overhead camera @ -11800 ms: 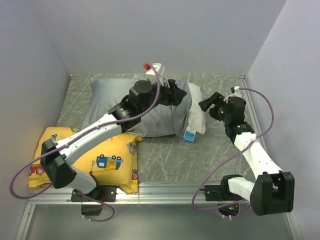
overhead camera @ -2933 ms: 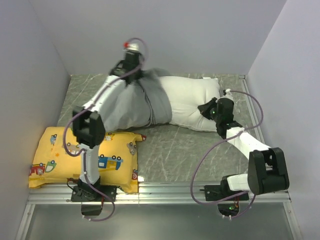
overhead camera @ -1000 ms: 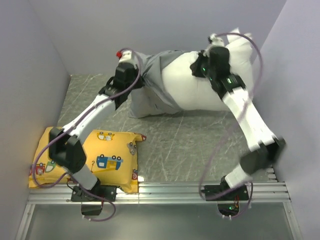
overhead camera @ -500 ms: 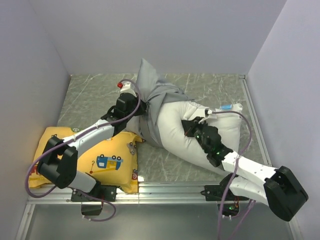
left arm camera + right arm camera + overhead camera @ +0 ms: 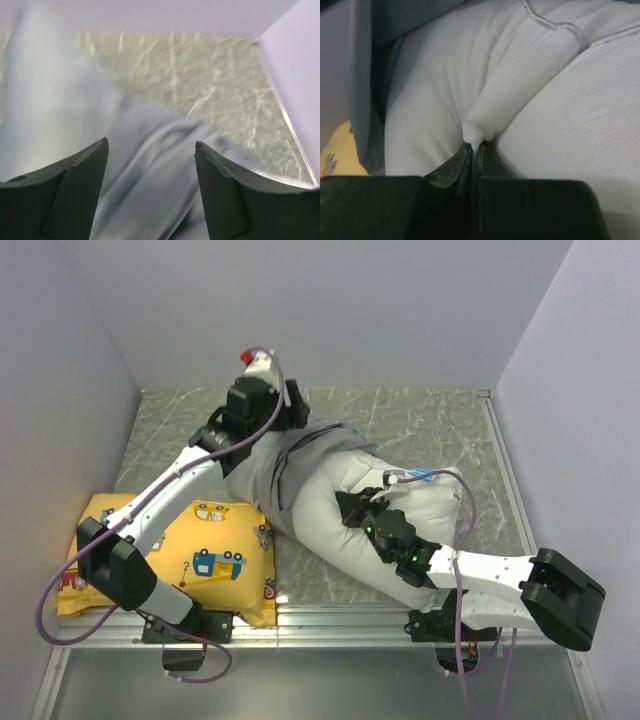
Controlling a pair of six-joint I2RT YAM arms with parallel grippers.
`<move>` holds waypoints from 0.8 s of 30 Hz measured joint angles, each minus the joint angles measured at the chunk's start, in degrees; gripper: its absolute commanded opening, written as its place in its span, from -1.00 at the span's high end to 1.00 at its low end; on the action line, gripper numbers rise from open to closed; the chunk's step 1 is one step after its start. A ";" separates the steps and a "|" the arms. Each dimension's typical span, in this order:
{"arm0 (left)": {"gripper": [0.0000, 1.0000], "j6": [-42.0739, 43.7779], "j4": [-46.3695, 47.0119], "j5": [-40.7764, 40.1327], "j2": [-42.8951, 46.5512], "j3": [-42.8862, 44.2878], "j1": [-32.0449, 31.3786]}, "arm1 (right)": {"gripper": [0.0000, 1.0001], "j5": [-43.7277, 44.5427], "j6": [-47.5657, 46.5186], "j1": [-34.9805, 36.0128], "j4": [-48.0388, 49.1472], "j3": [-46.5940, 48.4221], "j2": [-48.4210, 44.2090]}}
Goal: Remove the pillowcase from the pillow
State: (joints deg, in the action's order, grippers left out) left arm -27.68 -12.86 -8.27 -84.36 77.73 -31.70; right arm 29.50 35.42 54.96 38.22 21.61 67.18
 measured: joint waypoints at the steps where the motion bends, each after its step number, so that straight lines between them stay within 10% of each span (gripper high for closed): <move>1: -0.54 2.34 -1.25 0.61 -1.07 4.28 -0.28 | 1.00 0.07 0.11 0.83 0.11 0.31 0.48; 12: -0.64 23.80 -18.58 10.12 -17.14 31.85 -7.13 | 1.00 2.64 0.33 2.49 -1.92 2.60 2.29; 20: -0.65 30.60 -29.07 11.85 -26.62 33.11 -11.80 | 1.00 3.96 0.39 2.54 -3.58 3.82 3.21; 24: -0.11 31.56 -29.07 8.52 -27.32 33.55 -11.91 | 1.00 4.35 0.55 2.54 -4.48 4.42 3.48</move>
State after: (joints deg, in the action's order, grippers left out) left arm 3.88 -41.93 0.25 -111.68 111.28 -43.62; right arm 33.85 35.97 57.49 33.74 26.02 70.65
